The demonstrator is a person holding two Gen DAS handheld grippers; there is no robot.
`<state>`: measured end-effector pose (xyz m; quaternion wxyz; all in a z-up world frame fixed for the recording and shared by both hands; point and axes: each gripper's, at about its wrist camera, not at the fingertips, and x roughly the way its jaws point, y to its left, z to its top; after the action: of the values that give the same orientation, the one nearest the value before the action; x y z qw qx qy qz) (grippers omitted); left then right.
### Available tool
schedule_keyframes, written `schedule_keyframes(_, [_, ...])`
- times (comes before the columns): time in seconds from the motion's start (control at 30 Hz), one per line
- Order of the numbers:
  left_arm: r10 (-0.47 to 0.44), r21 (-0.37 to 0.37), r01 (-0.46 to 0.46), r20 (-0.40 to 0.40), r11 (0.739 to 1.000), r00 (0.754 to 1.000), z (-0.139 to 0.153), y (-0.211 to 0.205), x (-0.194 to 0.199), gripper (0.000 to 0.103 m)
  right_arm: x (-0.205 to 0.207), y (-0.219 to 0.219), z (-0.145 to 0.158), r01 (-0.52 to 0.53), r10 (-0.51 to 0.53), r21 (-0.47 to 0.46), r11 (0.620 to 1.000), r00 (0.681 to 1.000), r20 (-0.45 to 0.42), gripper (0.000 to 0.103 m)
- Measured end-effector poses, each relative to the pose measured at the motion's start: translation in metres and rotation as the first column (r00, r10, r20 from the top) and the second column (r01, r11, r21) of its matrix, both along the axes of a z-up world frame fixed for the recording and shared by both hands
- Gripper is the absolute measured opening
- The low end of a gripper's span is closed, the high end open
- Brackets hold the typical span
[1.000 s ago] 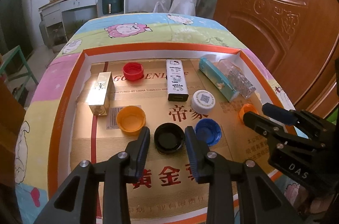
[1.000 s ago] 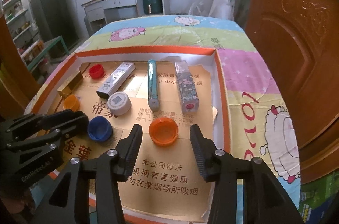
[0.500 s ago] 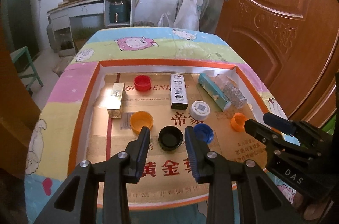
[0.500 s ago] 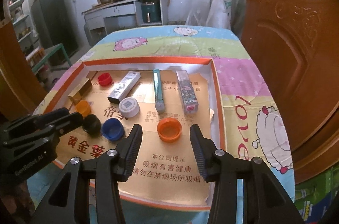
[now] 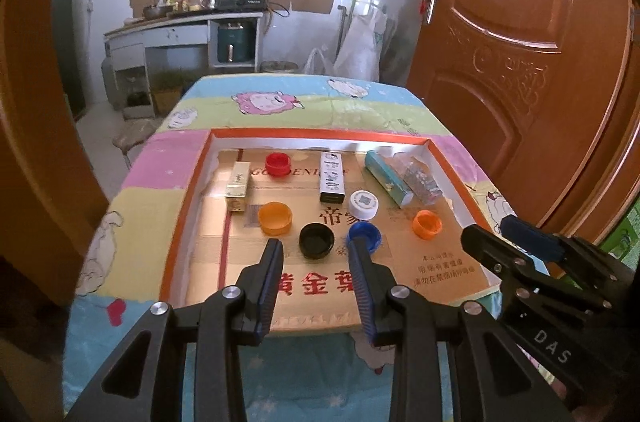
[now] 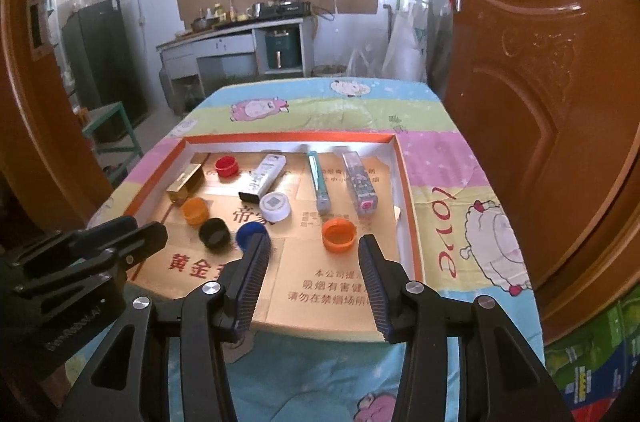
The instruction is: Organize rigid objects
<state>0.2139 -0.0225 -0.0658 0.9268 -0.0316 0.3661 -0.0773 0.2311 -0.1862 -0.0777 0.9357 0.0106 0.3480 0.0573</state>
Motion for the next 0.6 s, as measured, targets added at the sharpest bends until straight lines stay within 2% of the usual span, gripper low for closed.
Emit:
schedule_keyframes(0.2, [0.034,0.049,-0.036,0.051,0.998,0.998,0.013,0.001,-0.026,0.034,-0.026,0.006,0.015,0.007,-0.007,0.002,1.0,0.999,0.037,0.048])
schedule_keyframes(0.33, [0.021,0.028,-0.023,0.078,0.999,0.997,0.022,0.003,-0.045,0.034,-0.044,0.013,0.025,0.002,-0.002,-0.002,1.0,0.998,0.061,0.048])
schedule_keyframes(0.5, [0.076,0.038,-0.081,0.132,0.996,0.988,0.033,0.008,-0.069,0.034,-0.066,0.017,0.035,0.011,-0.011,-0.006,1.0,0.996,0.085,0.048])
schedule_keyframes(0.6, [0.079,0.032,-0.085,0.152,0.996,0.985,0.039,0.011,-0.083,0.034,-0.079,0.018,0.041,0.025,-0.025,-0.003,1.0,0.995,0.095,0.048])
